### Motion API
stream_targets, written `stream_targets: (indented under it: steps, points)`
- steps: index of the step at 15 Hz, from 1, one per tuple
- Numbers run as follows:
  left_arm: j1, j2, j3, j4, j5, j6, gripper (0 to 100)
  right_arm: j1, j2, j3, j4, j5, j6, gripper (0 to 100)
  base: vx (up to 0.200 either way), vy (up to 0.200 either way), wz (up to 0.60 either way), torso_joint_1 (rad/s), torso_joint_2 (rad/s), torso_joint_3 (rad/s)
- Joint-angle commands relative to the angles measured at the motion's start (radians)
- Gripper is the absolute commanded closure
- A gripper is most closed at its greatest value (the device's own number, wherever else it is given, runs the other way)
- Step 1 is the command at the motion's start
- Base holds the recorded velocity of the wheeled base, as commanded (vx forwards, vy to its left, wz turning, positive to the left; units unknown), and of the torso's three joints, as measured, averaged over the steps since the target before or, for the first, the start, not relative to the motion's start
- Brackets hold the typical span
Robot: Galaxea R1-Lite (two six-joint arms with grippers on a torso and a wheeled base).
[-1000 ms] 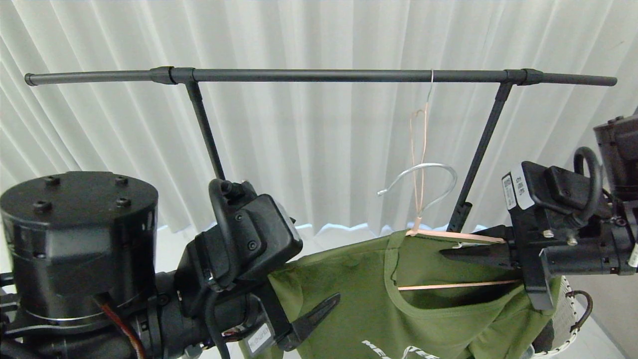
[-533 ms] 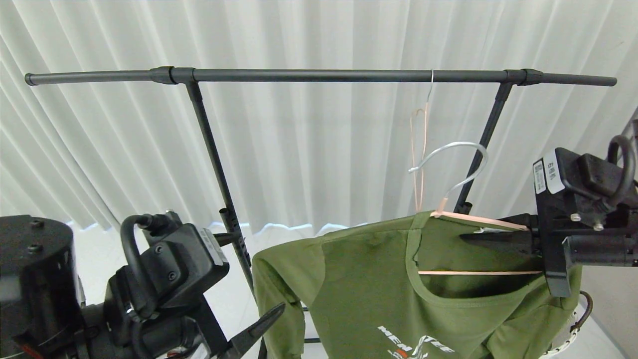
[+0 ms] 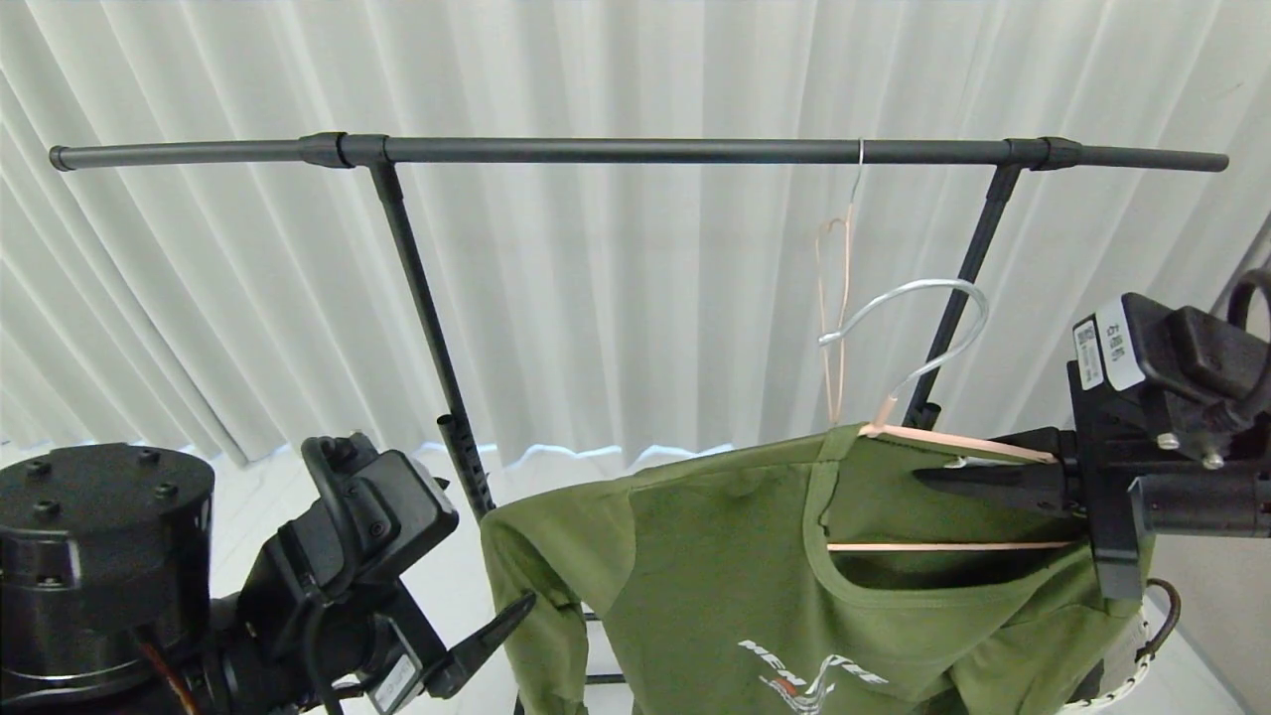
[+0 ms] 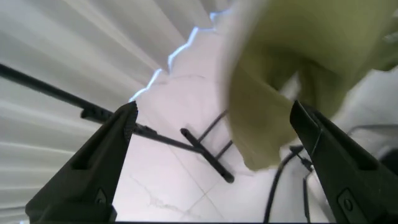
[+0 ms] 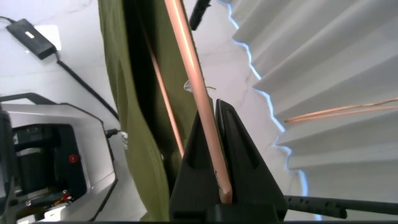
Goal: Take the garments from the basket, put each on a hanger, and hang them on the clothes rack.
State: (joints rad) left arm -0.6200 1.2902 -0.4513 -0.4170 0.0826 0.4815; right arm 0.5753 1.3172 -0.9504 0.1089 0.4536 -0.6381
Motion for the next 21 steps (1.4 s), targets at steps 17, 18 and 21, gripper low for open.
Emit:
stream_targets:
  steps: [17,18,21]
  points:
    - [0.138,-0.014,0.134,-0.112,0.108,-0.004,0,-0.006,0.011,-0.004,-0.074,-0.009,0.071,100,0.000,0.000,0.00,0.000,0.00,0.000]
    - [0.138,-0.020,0.134,-0.112,0.108,-0.004,0,-0.006,0.011,-0.005,-0.074,-0.009,0.071,100,0.000,0.000,0.00,0.000,0.00,0.000]
    - [0.138,-0.065,0.137,-0.112,0.106,-0.011,0,-0.008,0.013,-0.007,-0.074,-0.010,0.092,100,0.000,0.000,0.00,0.000,0.00,0.000]
